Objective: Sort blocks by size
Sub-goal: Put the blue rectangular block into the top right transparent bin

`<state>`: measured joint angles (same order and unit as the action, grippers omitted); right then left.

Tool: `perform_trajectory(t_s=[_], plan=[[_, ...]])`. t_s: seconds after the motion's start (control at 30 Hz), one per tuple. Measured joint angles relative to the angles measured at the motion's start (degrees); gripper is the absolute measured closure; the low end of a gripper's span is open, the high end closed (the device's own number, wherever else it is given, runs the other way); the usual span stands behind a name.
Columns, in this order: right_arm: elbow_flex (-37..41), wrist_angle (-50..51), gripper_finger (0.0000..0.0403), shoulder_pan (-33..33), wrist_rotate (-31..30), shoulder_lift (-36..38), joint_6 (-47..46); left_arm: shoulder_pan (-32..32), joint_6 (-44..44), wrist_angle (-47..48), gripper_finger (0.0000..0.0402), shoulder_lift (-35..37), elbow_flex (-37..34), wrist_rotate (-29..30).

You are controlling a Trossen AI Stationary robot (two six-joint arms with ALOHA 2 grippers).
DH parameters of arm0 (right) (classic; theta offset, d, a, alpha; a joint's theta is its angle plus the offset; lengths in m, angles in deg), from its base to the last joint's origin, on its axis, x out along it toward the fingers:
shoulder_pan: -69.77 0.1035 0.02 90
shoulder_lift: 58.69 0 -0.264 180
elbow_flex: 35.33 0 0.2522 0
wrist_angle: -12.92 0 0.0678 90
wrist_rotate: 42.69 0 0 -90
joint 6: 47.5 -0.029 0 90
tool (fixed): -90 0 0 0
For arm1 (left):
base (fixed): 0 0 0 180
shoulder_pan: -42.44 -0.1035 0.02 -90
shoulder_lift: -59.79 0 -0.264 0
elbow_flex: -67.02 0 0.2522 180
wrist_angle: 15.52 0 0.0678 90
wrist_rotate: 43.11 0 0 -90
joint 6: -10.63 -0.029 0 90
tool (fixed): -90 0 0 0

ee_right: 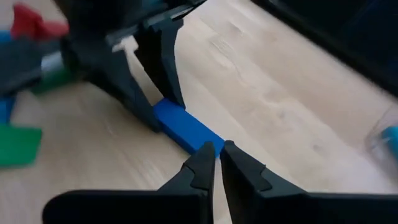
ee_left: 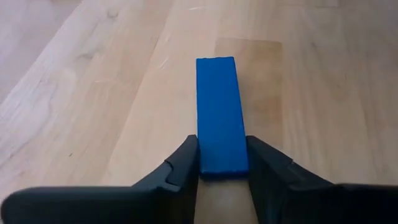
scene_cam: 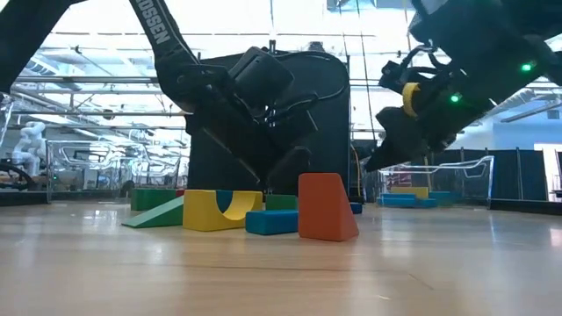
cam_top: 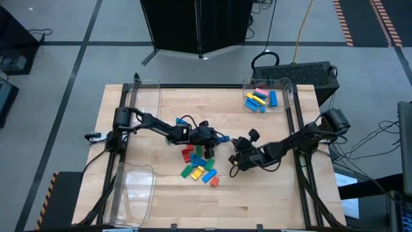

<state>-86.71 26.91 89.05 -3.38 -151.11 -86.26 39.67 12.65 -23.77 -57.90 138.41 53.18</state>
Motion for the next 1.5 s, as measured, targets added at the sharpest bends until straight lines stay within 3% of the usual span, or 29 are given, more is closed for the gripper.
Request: perform_trajectory(t_s=[0.2, 0.57, 0.73, 0.97, 1.1, 1.33, 1.5], plan=[[0.02, 5.15, 0.0380, 3.46, -5.95, 0.01, 6.06, -0.03, 0.67, 2.03, 0.0302, 3.27, -0.04, -5.36], [0.02, 2.67, 0.0371, 10.79, -10.21, 0.01, 29.20, -0.22, 2.56, 8.29, 0.0302, 9.90, -0.02, -16.56], [0.00, -3.66, 0.0321, 13.14, -9.23, 0.02, 39.61, -0.24, 5.69, 7.44, 0.0302, 9.92, -0.04, -19.58], [0.00, -4.61, 0.0218, 13.84, -8.90, 0.01, 42.09, -0.26, 8.19, 6.59, 0.0302, 9.92, -0.04, -20.42], [0.00, -5.14, 0.0186, 13.67, -8.81, 0.00, 45.82, -0.26, 8.21, 4.93, 0.0302, 9.92, -0.04, -23.56], [-0.02, -6.21, 0.0198, 11.81, -3.49, 0.00, 48.93, -0.13, 9.61, 2.34, 0.0302, 9.92, -0.04, -27.65], [-0.02, -8.44, 0.0228, 11.48, -3.45, 0.00, 51.66, -0.11, 9.68, 2.34, 0.0302, 9.92, -0.04, -28.85]])
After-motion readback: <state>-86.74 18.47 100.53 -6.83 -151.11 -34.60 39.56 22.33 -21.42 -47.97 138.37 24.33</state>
